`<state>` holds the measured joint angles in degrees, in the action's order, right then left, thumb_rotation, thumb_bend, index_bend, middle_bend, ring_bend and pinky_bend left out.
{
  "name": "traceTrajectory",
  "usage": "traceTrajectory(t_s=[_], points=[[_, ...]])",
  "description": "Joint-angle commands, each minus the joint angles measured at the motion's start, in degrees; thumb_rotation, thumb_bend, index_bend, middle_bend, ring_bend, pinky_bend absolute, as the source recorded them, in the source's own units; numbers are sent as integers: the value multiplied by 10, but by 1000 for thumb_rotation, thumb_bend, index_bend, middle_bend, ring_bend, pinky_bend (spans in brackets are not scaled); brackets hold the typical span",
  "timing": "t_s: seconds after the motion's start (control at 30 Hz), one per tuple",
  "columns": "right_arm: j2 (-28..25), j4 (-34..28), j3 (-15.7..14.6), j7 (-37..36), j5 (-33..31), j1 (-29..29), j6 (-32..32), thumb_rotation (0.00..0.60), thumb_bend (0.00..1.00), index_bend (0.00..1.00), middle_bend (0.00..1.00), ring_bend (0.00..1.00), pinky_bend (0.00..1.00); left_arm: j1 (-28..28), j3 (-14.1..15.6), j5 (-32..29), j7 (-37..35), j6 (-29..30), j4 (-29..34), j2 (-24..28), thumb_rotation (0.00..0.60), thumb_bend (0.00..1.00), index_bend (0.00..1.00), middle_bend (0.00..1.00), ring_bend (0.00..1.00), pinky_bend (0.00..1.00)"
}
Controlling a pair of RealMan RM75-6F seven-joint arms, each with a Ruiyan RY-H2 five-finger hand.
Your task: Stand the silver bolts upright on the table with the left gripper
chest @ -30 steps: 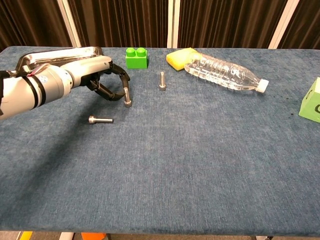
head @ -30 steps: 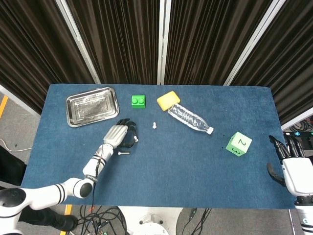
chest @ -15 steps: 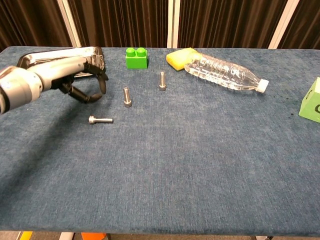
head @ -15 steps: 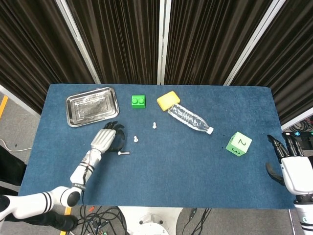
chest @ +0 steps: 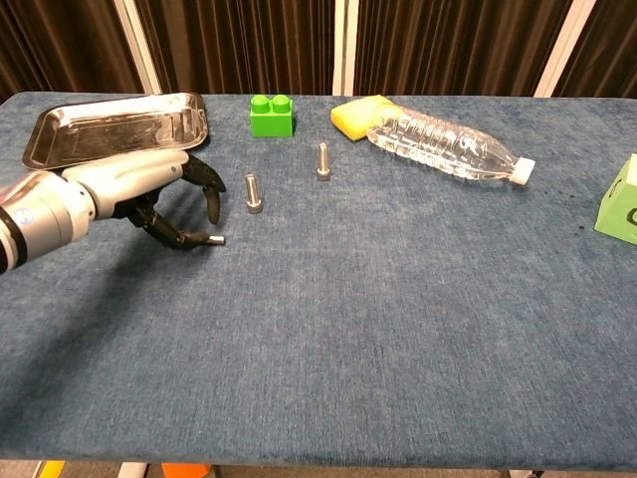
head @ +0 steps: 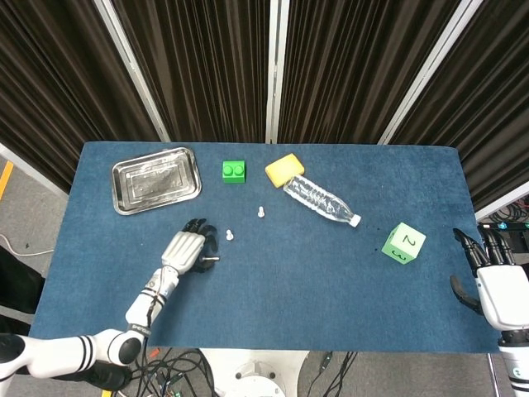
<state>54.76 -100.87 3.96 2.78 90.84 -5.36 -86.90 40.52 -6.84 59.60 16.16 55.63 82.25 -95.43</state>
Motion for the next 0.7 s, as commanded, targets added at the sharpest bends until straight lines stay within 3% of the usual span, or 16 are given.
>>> traceTrajectory(t_s=[0.03, 0.7], points=[[0, 0, 0, 0, 0, -1, 1, 600, 299, 77, 216, 2, 24, -1, 2, -1, 6, 0, 2, -2, 589, 331, 471, 171, 0, 0], [0, -3, 1, 2, -3, -2, 3, 600, 299, 77, 218, 2, 23, -5, -5, -1, 11, -5, -5, -19, 600, 379, 513, 171, 0, 0]])
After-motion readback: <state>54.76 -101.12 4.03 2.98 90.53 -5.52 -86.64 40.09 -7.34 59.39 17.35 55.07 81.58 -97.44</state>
